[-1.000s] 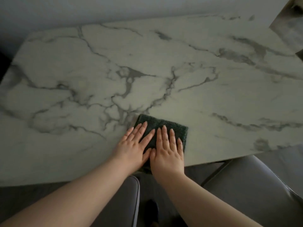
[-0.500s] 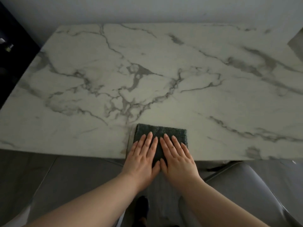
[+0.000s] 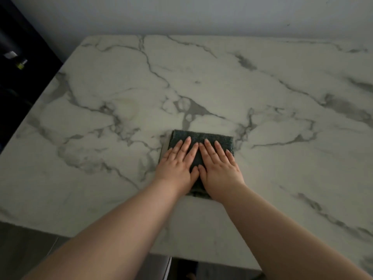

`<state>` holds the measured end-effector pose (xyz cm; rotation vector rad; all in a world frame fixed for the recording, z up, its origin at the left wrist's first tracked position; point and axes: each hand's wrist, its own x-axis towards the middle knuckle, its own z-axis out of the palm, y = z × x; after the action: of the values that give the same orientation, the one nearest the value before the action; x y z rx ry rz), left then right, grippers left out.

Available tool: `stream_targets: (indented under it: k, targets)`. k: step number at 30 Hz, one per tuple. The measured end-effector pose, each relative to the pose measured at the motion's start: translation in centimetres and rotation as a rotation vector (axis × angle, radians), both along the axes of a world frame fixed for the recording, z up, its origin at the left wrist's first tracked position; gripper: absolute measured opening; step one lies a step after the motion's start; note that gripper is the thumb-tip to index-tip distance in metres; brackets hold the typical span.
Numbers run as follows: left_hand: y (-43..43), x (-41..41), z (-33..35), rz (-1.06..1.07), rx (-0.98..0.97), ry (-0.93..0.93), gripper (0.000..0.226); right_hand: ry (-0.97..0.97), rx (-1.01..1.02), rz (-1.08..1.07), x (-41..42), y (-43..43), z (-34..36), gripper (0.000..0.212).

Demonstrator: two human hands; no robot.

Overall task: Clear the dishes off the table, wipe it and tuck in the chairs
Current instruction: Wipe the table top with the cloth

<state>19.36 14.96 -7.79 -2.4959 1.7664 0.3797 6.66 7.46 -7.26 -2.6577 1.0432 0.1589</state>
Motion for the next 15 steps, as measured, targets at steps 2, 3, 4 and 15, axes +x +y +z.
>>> stream_targets:
  k: [2,3,4,15]
  targets:
    - [-2.9,3.1,-0.1,0.005,0.007,0.013,0.067,0.007,0.002,-0.005,2.9,-2.8,0.1,0.062]
    - [-4.1,4.1,0.0,0.011,0.014,0.016,0.067,0.016,0.002,-0.007,4.0,-3.9,0.1,0.062]
    - [-5.8,5.8,-0.1,0.017,0.013,0.020,0.067,0.018,-0.002,-0.011,5.7,-5.5,-0.1,0.062]
    - [-13.8,12.6,0.5,0.044,0.092,0.004,0.064,0.087,-0.028,0.019,13.4,-14.0,-0.7,0.062]
